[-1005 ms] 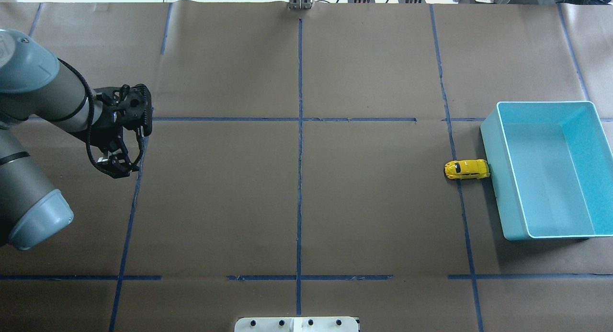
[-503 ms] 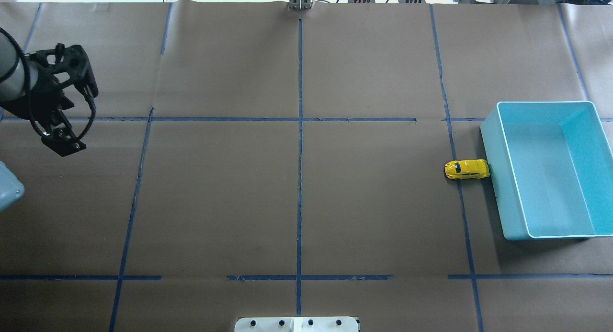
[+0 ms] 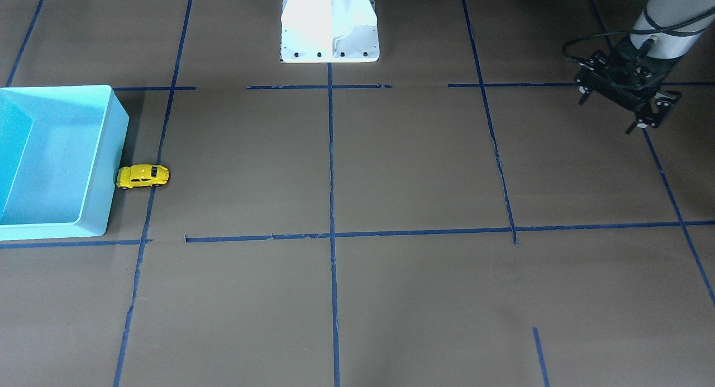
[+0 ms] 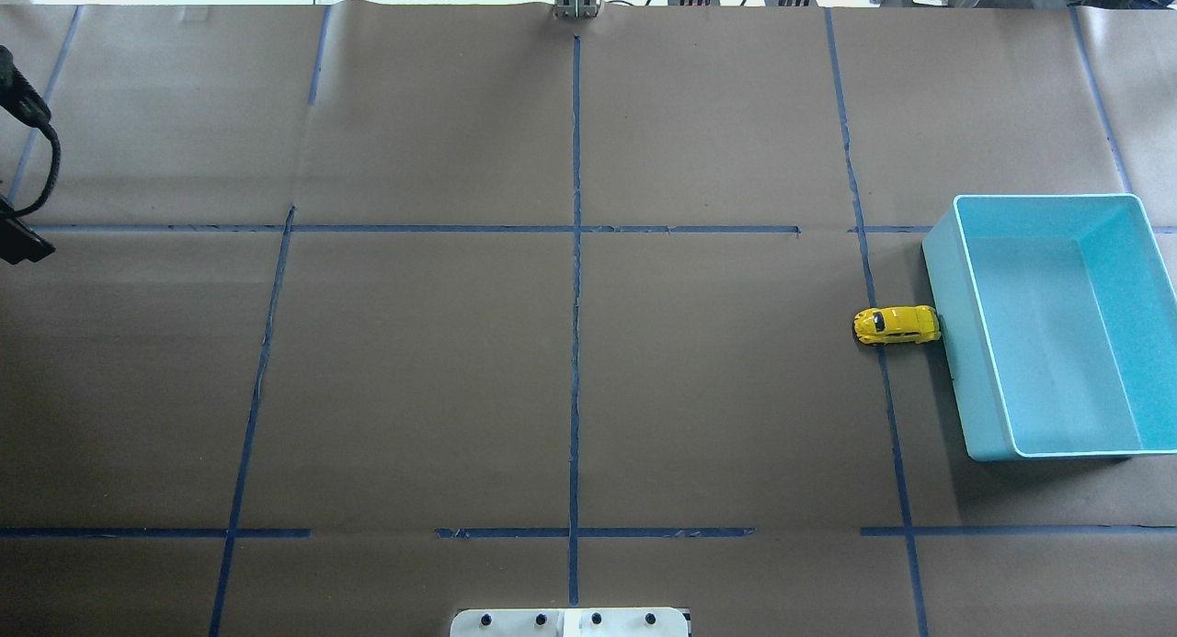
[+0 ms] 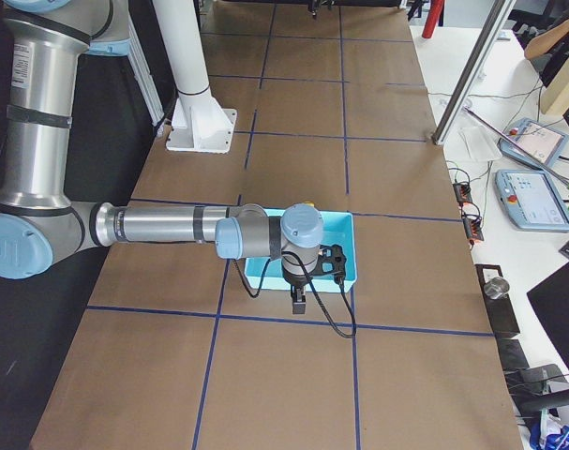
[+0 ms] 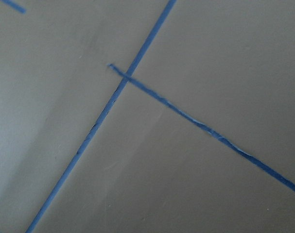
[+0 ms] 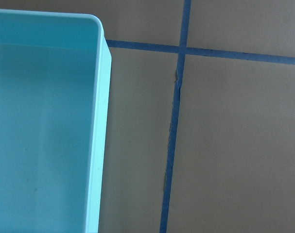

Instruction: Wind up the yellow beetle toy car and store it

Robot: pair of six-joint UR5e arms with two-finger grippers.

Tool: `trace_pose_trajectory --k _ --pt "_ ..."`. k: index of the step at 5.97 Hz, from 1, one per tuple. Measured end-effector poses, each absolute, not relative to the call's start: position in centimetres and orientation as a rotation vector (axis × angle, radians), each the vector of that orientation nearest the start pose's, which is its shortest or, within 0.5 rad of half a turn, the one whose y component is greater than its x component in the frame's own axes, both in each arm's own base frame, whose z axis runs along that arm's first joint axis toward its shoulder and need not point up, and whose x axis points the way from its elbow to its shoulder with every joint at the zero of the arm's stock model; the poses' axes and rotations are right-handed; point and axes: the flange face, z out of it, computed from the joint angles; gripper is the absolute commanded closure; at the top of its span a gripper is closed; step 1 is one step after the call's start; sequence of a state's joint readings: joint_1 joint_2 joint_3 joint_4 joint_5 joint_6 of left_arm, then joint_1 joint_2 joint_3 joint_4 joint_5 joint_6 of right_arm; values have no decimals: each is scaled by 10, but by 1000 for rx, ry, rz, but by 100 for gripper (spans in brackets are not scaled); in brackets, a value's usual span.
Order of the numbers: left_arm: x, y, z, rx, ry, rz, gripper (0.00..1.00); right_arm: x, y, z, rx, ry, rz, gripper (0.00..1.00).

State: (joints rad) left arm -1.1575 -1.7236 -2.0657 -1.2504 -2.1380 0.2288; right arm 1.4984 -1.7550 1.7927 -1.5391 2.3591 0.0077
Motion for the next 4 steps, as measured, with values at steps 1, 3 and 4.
trace_pose_trajectory --k 1,3,4 --pt "99 -505 423 218 646 627 0 30 -420 621 41 -826 -93 0" --pt "47 -521 474 141 693 485 0 25 -411 573 106 -911 -132 0" --pt "28 -514 499 121 697 442 0 15 -410 538 159 -931 -184 0"
